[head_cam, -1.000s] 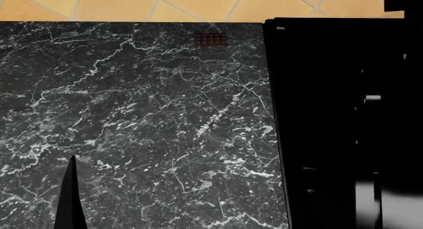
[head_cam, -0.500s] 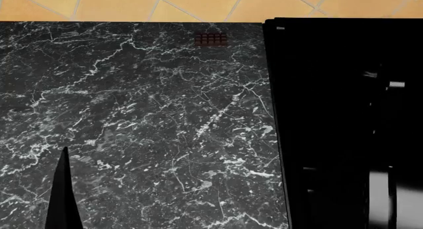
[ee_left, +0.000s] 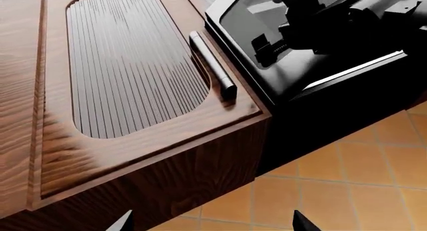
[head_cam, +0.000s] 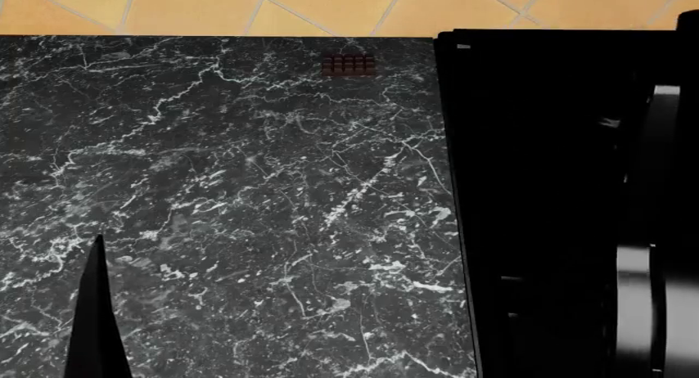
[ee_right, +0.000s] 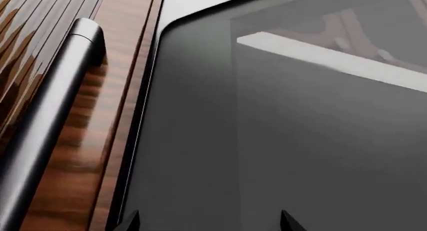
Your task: Close the microwave door
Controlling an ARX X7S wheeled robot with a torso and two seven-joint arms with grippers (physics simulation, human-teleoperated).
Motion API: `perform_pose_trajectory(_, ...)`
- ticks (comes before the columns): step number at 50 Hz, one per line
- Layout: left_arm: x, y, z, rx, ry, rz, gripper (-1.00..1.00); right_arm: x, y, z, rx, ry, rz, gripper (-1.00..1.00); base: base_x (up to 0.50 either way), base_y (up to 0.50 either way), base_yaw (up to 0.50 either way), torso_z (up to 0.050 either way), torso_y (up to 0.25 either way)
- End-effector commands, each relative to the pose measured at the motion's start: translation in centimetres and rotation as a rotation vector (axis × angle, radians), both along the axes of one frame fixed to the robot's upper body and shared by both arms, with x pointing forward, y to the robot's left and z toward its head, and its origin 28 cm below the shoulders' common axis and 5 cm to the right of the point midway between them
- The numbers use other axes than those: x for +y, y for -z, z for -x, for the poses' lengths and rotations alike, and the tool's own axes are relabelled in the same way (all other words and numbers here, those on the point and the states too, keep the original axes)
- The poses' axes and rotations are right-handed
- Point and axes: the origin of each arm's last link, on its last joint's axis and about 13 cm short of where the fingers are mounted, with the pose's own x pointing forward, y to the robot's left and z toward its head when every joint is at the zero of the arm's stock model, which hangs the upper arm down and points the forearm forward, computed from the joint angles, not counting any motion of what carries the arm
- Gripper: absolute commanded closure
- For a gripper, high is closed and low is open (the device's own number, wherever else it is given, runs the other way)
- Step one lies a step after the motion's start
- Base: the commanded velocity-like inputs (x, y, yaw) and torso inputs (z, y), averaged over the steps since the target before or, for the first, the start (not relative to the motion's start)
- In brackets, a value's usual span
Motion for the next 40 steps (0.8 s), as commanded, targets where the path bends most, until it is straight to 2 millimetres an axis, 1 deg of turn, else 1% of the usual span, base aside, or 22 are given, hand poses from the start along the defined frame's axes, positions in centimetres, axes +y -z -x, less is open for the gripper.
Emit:
perform_pose_trajectory(1, 0.1, -0.2, -0.3, 0.001, -0.001, -0.001, -1.00, 0.1, -0.2, -1.0, 0.037, -0.027, -0.014, -1.00, 0.00, 0.00, 0.00, 0.000, 0.000)
perform_pose_trajectory(6, 0.2, -0.2, -0.3, 0.000, -0.001, -0.001, -1.00, 0.2, -0.3, -1.5, 0.052, -0.047, -0.031, -1.00, 0.00, 0.00, 0.00, 0.000, 0.000)
perform_pose_trajectory(14, 0.2, -0.3, -0.6, 0.002, -0.002, 0.001, -1.00, -0.3, -0.7, -1.5, 0.062, -0.022, -0.059, -1.00, 0.00, 0.00, 0.00, 0.000, 0.000)
perform_pose_trajectory(23, -0.2, 0.2, -0.9, 0.000, -0.009, -0.002, -1.00, -1.0, -0.6, -1.9, 0.119, 0.019, -0.071, -1.00, 0.00, 0.00, 0.00, 0.000, 0.000)
perform_pose_trajectory(30, -0.2, 0.1, -1.0, -0.005, -0.009, -0.003, -1.00, -1.8, 0.1, -2.5, 0.154, 0.032, -0.119, -1.00, 0.00, 0.00, 0.00, 0.000, 0.000)
perform_pose_trajectory(34, -0.2, 0.0, -1.1, -0.004, -0.010, -0.005, -1.00, -2.0, 0.1, -2.5, 0.164, 0.004, -0.159, -1.00, 0.00, 0.00, 0.00, 0.000, 0.000)
perform_pose_trajectory(40, -0.1, -0.2, -1.2, -0.006, -0.009, -0.003, -1.00, -2.2, -0.3, -2.1, 0.167, 0.010, -0.158, -1.00, 0.00, 0.00, 0.00, 0.000, 0.000)
